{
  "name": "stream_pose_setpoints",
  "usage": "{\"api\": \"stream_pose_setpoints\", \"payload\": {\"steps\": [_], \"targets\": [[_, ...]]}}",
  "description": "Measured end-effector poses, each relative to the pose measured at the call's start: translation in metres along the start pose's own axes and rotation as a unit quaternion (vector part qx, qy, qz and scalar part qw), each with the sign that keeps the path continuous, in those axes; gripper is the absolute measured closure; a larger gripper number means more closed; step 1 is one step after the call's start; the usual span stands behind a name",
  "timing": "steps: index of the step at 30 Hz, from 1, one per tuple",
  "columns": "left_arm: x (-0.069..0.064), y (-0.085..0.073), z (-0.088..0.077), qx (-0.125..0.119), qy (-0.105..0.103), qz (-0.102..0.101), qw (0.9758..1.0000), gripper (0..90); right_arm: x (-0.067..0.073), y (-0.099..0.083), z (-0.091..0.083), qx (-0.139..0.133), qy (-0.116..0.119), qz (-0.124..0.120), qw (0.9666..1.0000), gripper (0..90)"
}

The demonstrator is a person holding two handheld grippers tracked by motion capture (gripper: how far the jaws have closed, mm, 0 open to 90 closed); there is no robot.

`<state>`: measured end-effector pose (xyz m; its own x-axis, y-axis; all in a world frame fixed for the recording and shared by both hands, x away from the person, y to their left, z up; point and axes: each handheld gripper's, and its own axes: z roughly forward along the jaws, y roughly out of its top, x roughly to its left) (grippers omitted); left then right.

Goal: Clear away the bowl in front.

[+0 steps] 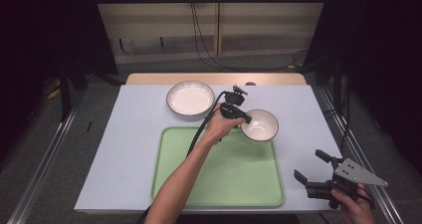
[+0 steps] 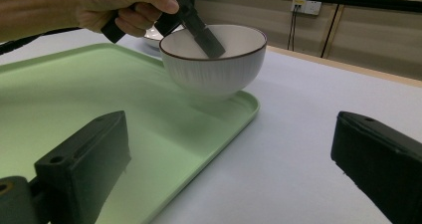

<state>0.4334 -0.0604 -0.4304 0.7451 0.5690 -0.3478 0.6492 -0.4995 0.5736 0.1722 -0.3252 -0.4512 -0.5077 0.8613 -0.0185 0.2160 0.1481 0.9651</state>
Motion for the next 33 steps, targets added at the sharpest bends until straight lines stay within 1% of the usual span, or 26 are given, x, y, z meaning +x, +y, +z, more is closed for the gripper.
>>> {"api": "stream_pose_setpoints", "payload": {"steps": [2, 3, 4, 5, 7, 8, 9, 11, 12, 15, 16, 18, 20, 21, 24, 25, 26, 27, 28, 29, 30, 31, 32, 33], "targets": [[-0.001, 0.0, 0.003, -0.001, -0.001, -0.002, 1.0, 82.2, -0.001, 0.0, 0.0, 0.0, 0.002, -0.001, 1.0, 1.4], [-0.002, 0.0, 0.004, -0.004, 0.001, -0.009, 1.0, 82.2, -0.001, 0.0, 0.0, 0.001, 0.001, 0.001, 1.0, 1.4], [-0.002, 0.0, 0.005, -0.001, 0.002, -0.005, 1.0, 82.2, -0.001, 0.0, 0.0, 0.001, -0.001, 0.001, 1.0, 1.4], [-0.003, 0.0, 0.008, -0.003, 0.001, -0.008, 1.0, 82.2, -0.001, 0.0, 0.0, 0.001, 0.0, 0.001, 1.0, 1.5], [-0.004, 0.0, 0.012, 0.001, -0.003, -0.007, 1.0, 82.2, 0.0, 0.0, 0.0, 0.002, -0.002, 0.0, 1.0, 1.4], [-0.005, 0.0, 0.013, 0.005, 0.0, -0.003, 1.0, 82.2, 0.0, 0.0, 0.0, 0.002, -0.001, 0.001, 1.0, 1.4], [-0.006, -0.001, 0.015, 0.004, 0.004, -0.004, 1.0, 82.2, 0.001, 0.0, -0.001, 0.003, 0.001, 0.0, 1.0, 1.5], [-0.005, -0.002, 0.016, 0.008, 0.0, -0.006, 1.0, 82.2, 0.0, 0.0, -0.001, 0.002, 0.004, 0.0, 1.0, 1.4], [-0.004, -0.002, 0.018, 0.01, -0.004, -0.002, 0.9999, 82.2, 0.0, 0.0, -0.001, 0.003, 0.002, -0.003, 1.0, 1.4], [-0.004, -0.003, 0.02, 0.012, -0.002, -0.01, 0.9999, 82.1, 0.001, 0.0, 0.0, 0.004, 0.003, -0.004, 1.0, 1.4], [-0.003, -0.004, 0.021, 0.013, -0.001, -0.008, 0.9999, 82.2, 0.001, 0.0, 0.0, 0.004, 0.006, -0.003, 1.0, 1.4], [-0.004, -0.004, 0.023, 0.017, -0.001, -0.005, 0.9998, 82.1, 0.001, 0.0, 0.0, 0.003, 0.003, -0.002, 1.0, 1.4], [-0.005, -0.005, 0.024, 0.019, 0.003, -0.007, 0.9998, 82.2, 0.001, 0.0, 0.0, 0.002, 0.004, 0.002, 1.0, 1.5], [-0.004, -0.005, 0.025, 0.025, 0.005, -0.009, 0.9996, 82.1, 0.0, 0.0, 0.0, 0.001, 0.002, 0.001, 1.0, 1.4], [-0.003, -0.005, 0.026, 0.026, 0.004, -0.013, 0.9996, 82.0, 0.0, 0.0, 0.0, 0.0, 0.004, 0.0, 1.0, 1.4], [-0.004, -0.004, 0.027, 0.027, 0.01, -0.017, 0.9995, 82.0, 0.0, 0.0, 0.0, 0.0, 0.004, 0.0, 1.0, 1.4], [-0.006, -0.004, 0.028, 0.025, 0.017, -0.016, 0.9994, 82.1, 0.001, 0.0, 0.0, 0.003, 0.003, 0.002, 1.0, 1.4], [-0.006, -0.004, 0.029, 0.024, 0.019, -0.019, 0.9993, 82.2, 0.001, 0.0, 0.0, 0.003, 0.002, 0.002, 1.0, 1.4], [-0.006, -0.004, 0.029, 0.026, 0.02, -0.021, 0.9992, 82.2, 0.001, 0.0, 0.0, 0.002, 0.002, 0.0, 1.0, 1.4], [-0.007, -0.004, 0.03, 0.019, 0.018, -0.026, 0.9993, 82.3, 0.001, 0.0, -0.001, 0.003, 0.003, 0.0, 1.0, 1.4], [-0.007, -0.005, 0.03, 0.016, 0.019, -0.026, 0.9994, 82.3, 0.001, 0.0, -0.001, 0.003, 0.007, -0.001, 1.0, 1.4], [-0.007, -0.005, 0.029, 0.018, 0.023, -0.022, 0.9993, 82.3, 0.001, 0.0, -0.001, 0.002, 0.004, -0.001, 1.0, 1.4], [-0.006, -0.005, 0.028, 0.025, 0.022, -0.012, 0.9994, 82.3, 0.0, 0.0, -0.001, 0.003, 0.005, 0.001, 1.0, 1.4], [-0.007, -0.006, 0.029, 0.019, 0.022, -0.013, 0.9995, 82.3, 0.0, 0.0, -0.001, 0.003, 0.005, 0.0, 1.0, 1.4]]}}
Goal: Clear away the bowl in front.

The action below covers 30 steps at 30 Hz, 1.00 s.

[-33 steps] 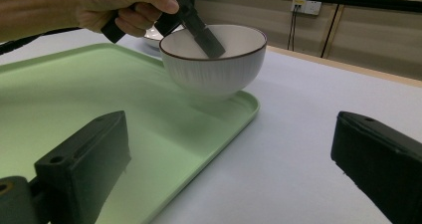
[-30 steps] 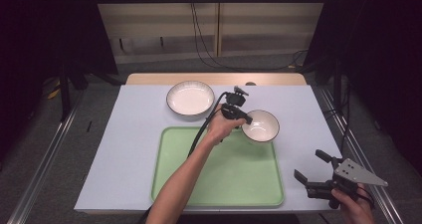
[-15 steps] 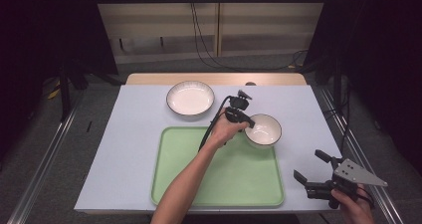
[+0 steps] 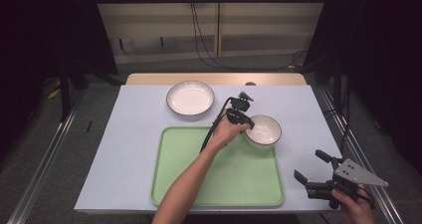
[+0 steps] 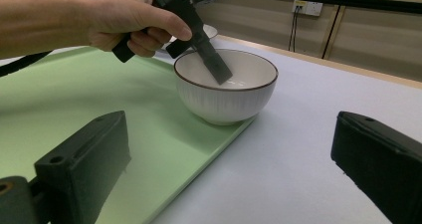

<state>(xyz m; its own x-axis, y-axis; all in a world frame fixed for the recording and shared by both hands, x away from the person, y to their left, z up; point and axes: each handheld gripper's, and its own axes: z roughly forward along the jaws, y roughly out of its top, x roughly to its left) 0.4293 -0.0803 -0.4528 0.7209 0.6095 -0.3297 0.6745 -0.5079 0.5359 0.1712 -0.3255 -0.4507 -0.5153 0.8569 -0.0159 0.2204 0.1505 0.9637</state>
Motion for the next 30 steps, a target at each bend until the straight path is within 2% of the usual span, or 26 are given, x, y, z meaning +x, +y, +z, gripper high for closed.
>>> {"api": "stream_pose_setpoints", "payload": {"steps": [7, 8, 11, 13, 14, 16, 21, 23, 25, 26, 27, 29, 30], "targets": [[-0.0022, -0.0018, 0.0008, -0.012, 0.006, 0.008, 0.9999, 82.0, 0.0007, 0.0001, 0.0004, 0.0, 0.0, 0.0, 1.0, 1.4], [-0.0019, -0.002, 0.0006, -0.01, 0.005, 0.014, 0.9998, 81.8, 0.0007, 0.0002, 0.0002, 0.0, 0.0, 0.001, 1.0, 1.4], [-0.003, -0.0024, 0.0015, -0.013, 0.009, 0.015, 0.9998, 81.0, 0.0003, 0.0001, 0.0, 0.0, -0.002, 0.001, 1.0, 1.4], [-0.0031, -0.0028, 0.0011, -0.01, 0.005, 0.009, 0.9999, 80.6, 0.0002, 0.0002, 0.0001, 0.0, -0.002, 0.001, 1.0, 1.4], [-0.0021, -0.0033, 0.0013, -0.007, 0.004, 0.017, 0.9998, 80.3, 0.0003, 0.0002, 0.0001, -0.001, -0.002, 0.001, 1.0, 1.4], [-0.0024, -0.0047, 0.0029, -0.012, 0.004, 0.014, 0.9998, 76.8, 0.0002, 0.0002, 0.0, 0.0, 0.0, 0.001, 1.0, 1.4], [-0.0019, -0.005, -0.0005, -0.019, 0.005, 0.029, 0.9994, 72.6, 0.0, -0.0001, 0.0004, -0.001, 0.001, 0.003, 1.0, 1.4], [-0.0022, -0.0048, -0.0026, -0.025, 0.009, 0.029, 0.9992, 69.3, 0.0, 0.0, 0.0005, -0.001, 0.001, 0.003, 1.0, 1.4], [-0.0016, -0.0045, -0.0041, -0.029, 0.006, 0.04, 0.9988, 63.8, 0.0001, 0.0, 0.0012, -0.003, -0.002, 0.002, 1.0, 1.4], [-0.0011, -0.0045, -0.0042, -0.03, 0.008, 0.052, 0.9982, 61.7, 0.0005, 0.0, 0.0009, -0.001, -0.002, 0.003, 1.0, 1.4], [-0.0011, -0.0045, -0.0038, -0.032, 0.011, 0.058, 0.9977, 56.0, 0.0006, 0.0, 0.0009, -0.001, -0.001, 0.002, 1.0, 1.4], [-0.0002, -0.0055, -0.002, -0.041, 0.0, 0.056, 0.9976, 47.8, 0.0005, -0.0001, 0.0009, -0.001, 0.001, 0.002, 1.0, 1.4], [0.0001, -0.0058, -0.0019, -0.045, 0.007, 0.061, 0.9971, 44.1, 0.0003, -0.0001, 0.0007, -0.001, 0.004, 0.004, 1.0, 1.4]]}}
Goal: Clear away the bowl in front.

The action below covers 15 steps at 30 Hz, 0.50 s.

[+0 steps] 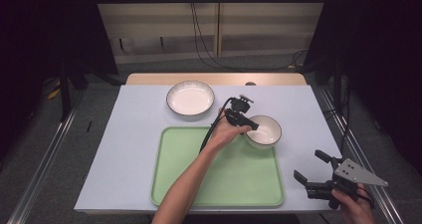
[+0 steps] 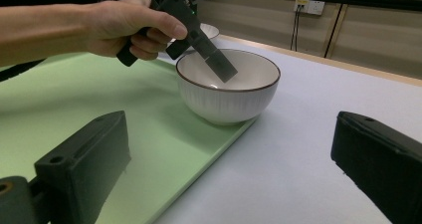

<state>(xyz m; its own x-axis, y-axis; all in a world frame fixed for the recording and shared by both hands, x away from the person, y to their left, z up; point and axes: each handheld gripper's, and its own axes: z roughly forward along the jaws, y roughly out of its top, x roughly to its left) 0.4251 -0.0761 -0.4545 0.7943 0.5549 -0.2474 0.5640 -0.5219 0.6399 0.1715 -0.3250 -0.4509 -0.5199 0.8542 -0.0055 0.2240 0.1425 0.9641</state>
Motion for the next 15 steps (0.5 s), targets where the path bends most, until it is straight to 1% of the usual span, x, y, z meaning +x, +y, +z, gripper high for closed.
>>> {"api": "stream_pose_setpoints", "payload": {"steps": [1, 2, 3, 5, 7, 8, 9, 10, 11, 12, 14, 15], "targets": [[0.0, 0.0, 0.001, -0.005, 0.006, -0.006, 0.9999, 38.4, 0.0, 0.0, 0.0, -0.002, 0.0, 0.002, 1.0, 1.4], [-0.001, 0.0, 0.001, -0.005, 0.012, -0.007, 0.9999, 28.3, 0.0, 0.0, 0.0, 0.0, -0.001, 0.003, 1.0, 1.4], [0.0, 0.0, 0.001, -0.01, 0.021, -0.005, 0.9997, 20.8, 0.0, 0.0, 0.0, -0.002, -0.002, 0.002, 1.0, 1.4], [0.001, 0.0, 0.0, -0.018, 0.023, -0.008, 0.9996, 13.4, 0.0, 0.0, 0.0, -0.003, -0.002, 0.001, 1.0, 1.4], [0.001, 0.0, 0.0, -0.018, 0.032, -0.011, 0.9993, 5.6, -0.001, 0.0, 0.0, -0.002, 0.0, 0.001, 1.0, 1.4], [0.001, 0.0, -0.001, -0.025, 0.025, -0.011, 0.9993, 4.0, -0.001, 0.0, 0.0, -0.002, 0.0, 0.002, 1.0, 1.4], [0.001, -0.001, -0.002, -0.03, 0.021, -0.009, 0.9993, 5.1, -0.001, 0.0, 0.0, -0.002, 0.0, 0.0, 1.0, 1.4], [0.001, -0.001, -0.003, -0.03, 0.022, -0.009, 0.9993, 4.0, -0.001, 0.0, 0.0, -0.003, 0.0, -0.002, 1.0, 1.4], [0.001, -0.002, -0.004, -0.038, 0.025, -0.016, 0.9988, 3.3, -0.001, 0.0, -0.001, -0.001, -0.001, 0.0, 1.0, 1.4], [0.0, -0.003, -0.006, -0.048, 0.032, -0.018, 0.9982, 4.5, -0.001, 0.0, -0.001, -0.002, -0.001, 0.0, 1.0, 1.5], [0.001, -0.004, -0.01, -0.057, 0.029, -0.001, 0.998, 4.4, -0.001, 0.0, 0.0, -0.001, 0.0, 0.001, 1.0, 1.4], [0.001, -0.005, -0.012, -0.066, 0.026, -0.003, 0.9975, 4.0, -0.001, 0.0, 0.0, -0.001, 0.0, 0.0, 1.0, 1.4]]}}
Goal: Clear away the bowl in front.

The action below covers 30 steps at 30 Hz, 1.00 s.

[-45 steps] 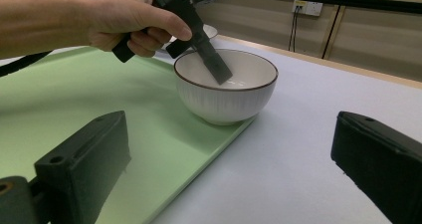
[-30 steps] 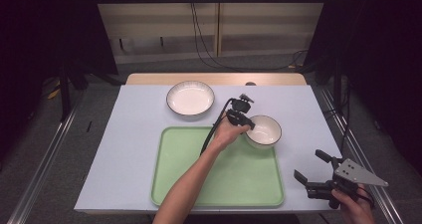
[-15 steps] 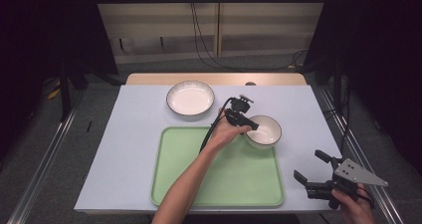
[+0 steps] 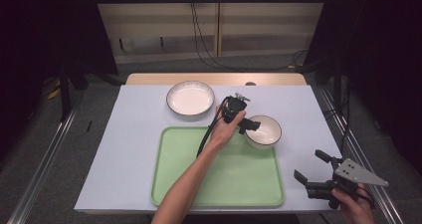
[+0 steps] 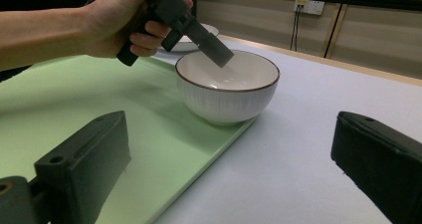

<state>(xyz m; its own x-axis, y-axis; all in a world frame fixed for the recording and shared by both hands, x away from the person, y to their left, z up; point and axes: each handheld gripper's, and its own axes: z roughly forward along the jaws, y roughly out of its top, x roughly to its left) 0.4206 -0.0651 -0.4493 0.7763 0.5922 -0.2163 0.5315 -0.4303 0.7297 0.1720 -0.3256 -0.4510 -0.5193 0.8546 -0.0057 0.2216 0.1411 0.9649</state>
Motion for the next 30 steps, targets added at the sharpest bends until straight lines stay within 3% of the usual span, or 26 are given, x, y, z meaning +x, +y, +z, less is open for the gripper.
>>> {"api": "stream_pose_setpoints", "payload": {"steps": [7, 12, 13, 21, 30], "targets": [[-0.001, -0.002, -0.013, -0.028, 0.016, 0.016, 0.9994, 3.9, 0.0, 0.001, -0.001, -0.002, 0.002, -0.001, 1.0, 1.4], [-0.001, -0.004, -0.024, -0.033, 0.013, 0.005, 0.9993, 4.5, 0.0, 0.001, 0.0, -0.003, 0.001, -0.002, 1.0, 1.4], [0.001, -0.005, -0.027, -0.027, 0.012, 0.011, 0.9995, 4.5, 0.0, 0.001, 0.0, -0.002, 0.0, -0.001, 1.0, 1.4], [0.005, -0.012, -0.045, -0.059, 0.019, -0.001, 0.9981, 3.9, 0.0, 0.001, -0.001, -0.003, 0.0, -0.001, 1.0, 1.4], [0.008, -0.024, -0.065, -0.071, 0.036, -0.005, 0.9968, 4.1, 0.0, 0.001, -0.001, -0.004, -0.004, 0.001, 1.0, 1.4]]}}
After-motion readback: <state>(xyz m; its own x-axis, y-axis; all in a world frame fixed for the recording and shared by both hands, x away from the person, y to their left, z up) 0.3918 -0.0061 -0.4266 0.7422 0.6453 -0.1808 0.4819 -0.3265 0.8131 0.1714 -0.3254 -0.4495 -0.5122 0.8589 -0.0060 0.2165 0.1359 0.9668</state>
